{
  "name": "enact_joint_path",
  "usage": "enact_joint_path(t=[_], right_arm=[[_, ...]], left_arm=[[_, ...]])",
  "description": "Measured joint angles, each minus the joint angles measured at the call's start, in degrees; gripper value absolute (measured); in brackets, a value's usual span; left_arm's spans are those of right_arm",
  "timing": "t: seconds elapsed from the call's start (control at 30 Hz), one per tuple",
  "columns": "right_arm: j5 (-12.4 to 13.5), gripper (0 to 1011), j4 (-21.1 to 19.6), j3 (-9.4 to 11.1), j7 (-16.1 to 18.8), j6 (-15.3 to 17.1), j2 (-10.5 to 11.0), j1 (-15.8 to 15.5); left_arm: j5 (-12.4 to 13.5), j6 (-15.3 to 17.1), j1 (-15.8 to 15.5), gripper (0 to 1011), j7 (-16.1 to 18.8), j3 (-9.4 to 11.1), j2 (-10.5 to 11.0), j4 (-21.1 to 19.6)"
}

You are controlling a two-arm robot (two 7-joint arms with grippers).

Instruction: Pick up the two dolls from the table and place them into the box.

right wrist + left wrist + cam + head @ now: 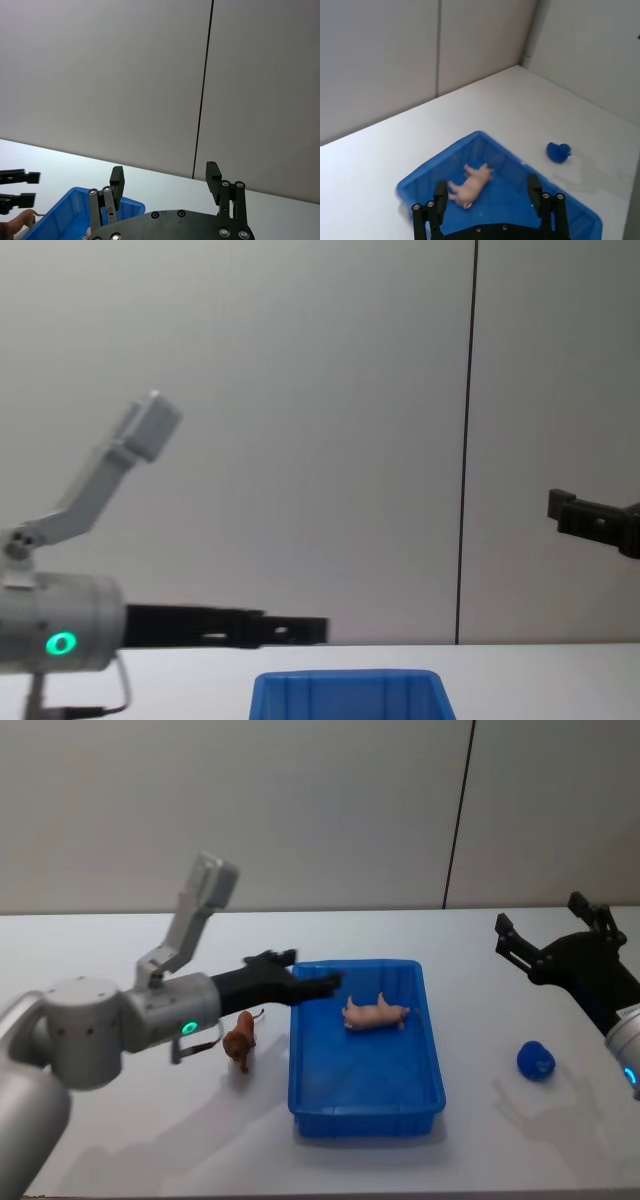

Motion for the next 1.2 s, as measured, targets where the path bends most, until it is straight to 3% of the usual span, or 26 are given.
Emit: enact_joint_path(t=[0.2,0.5,0.83,1.2], right_arm=[[0.00,1001,0.00,0.00,0.00,0.00,0.00,0.00],[0.00,1001,0.00,0.00,0.00,0.00,0.00,0.00],[0.00,1001,0.00,0.00,0.00,0.00,0.00,0.00],[0.00,1001,0.00,0.00,0.00,0.00,0.00,0.00]], left_arm=[[-1.91,2.96,4.37,1001,5.45,-1.27,3.78,-6.27],[-3.42,6.77,8.74,1001,9.95,-2.51,7.88,-12.38],[-3.94,8.19,10.38,1001,11.58,-2.92,9.34,-14.56],[-1.90,8.84,8.57,1001,9.84,-2.45,8.18,-11.50]])
